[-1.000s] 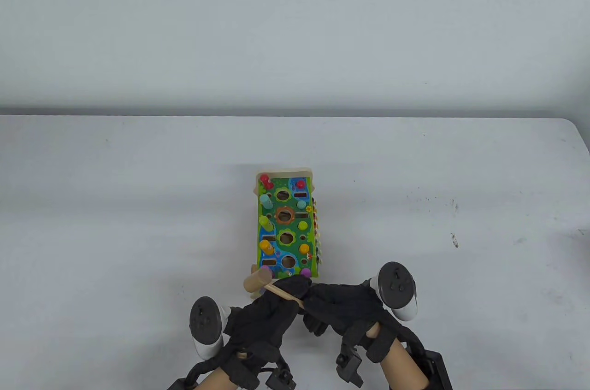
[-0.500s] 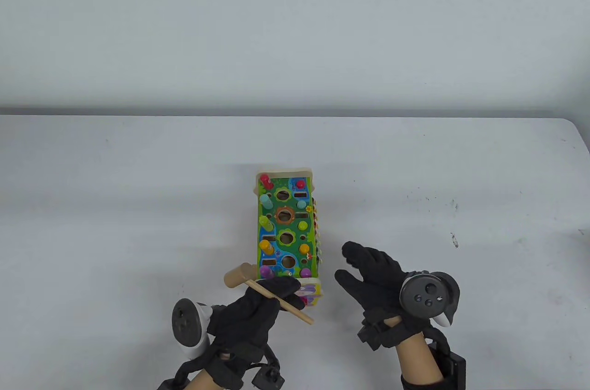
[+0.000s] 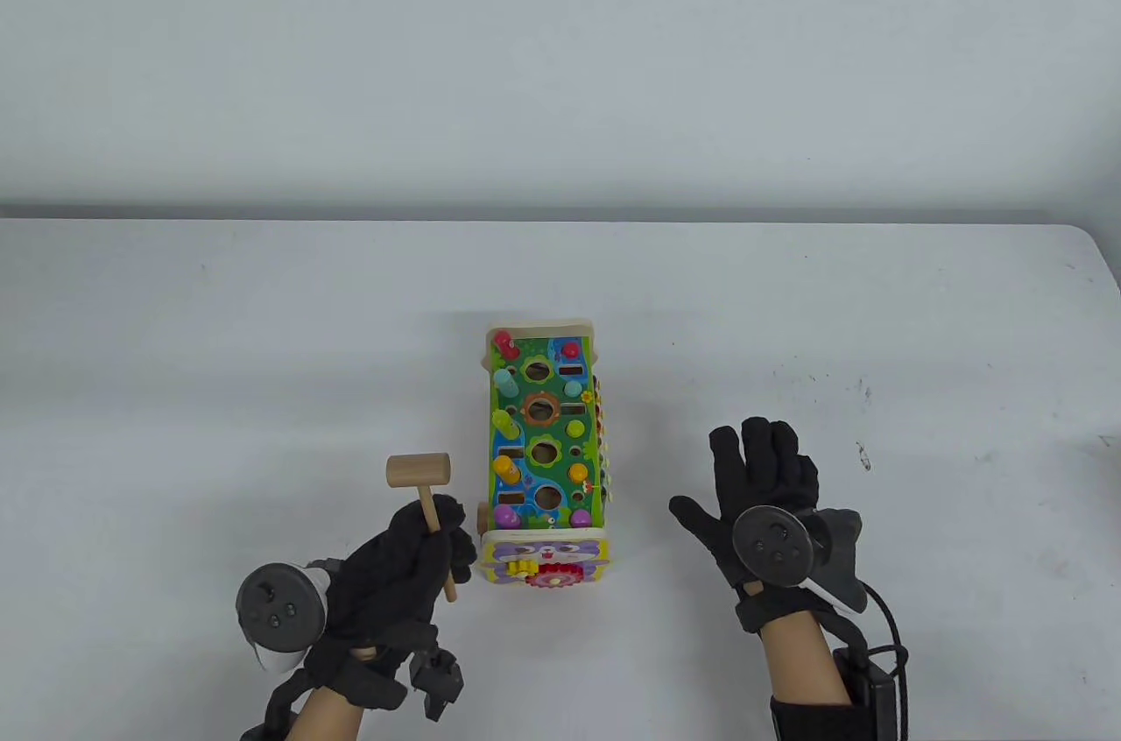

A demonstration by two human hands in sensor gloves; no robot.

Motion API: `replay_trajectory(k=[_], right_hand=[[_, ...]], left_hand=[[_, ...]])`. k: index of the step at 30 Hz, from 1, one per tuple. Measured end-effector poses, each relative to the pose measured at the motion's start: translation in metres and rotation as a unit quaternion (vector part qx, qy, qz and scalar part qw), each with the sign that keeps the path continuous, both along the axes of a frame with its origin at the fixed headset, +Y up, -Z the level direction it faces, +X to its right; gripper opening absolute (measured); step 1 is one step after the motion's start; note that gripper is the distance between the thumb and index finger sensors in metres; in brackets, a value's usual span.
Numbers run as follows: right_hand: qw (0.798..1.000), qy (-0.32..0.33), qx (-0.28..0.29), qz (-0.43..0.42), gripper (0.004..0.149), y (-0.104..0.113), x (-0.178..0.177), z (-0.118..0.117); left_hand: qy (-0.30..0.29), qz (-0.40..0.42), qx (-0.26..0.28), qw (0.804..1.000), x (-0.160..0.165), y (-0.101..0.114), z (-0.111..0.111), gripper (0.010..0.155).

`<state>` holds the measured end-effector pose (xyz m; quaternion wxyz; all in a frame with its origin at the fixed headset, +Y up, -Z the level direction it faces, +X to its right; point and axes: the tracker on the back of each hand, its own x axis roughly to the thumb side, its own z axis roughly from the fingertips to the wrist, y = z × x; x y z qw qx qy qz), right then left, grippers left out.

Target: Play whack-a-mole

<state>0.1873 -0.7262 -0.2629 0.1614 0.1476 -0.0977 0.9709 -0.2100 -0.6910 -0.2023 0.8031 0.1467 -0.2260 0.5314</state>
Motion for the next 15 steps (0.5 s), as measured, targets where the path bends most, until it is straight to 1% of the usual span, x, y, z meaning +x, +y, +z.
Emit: replay_trajectory(k=[3, 8, 15], right_hand=[[1.000, -0.003, -0.004, -0.006, 0.080, -0.001, 0.002, -0.001], [1.000, -0.005, -0.006, -0.011, 0.080, -0.001, 0.003, 0.000], [1.000, -0.002, -0.004, -0.014, 0.080, -0.002, 0.003, 0.000]], left_hand=[[0.020, -0.022, -0.002, 1.000, -0.010, -0.001, -0.003, 0.055], [0.030, -0.038, -0.014, 0.999, -0.022, -0.003, -0.007, 0.055], [0.000, -0.067, -0.035, 0.997, -0.024, -0.003, -0.009, 0.057]])
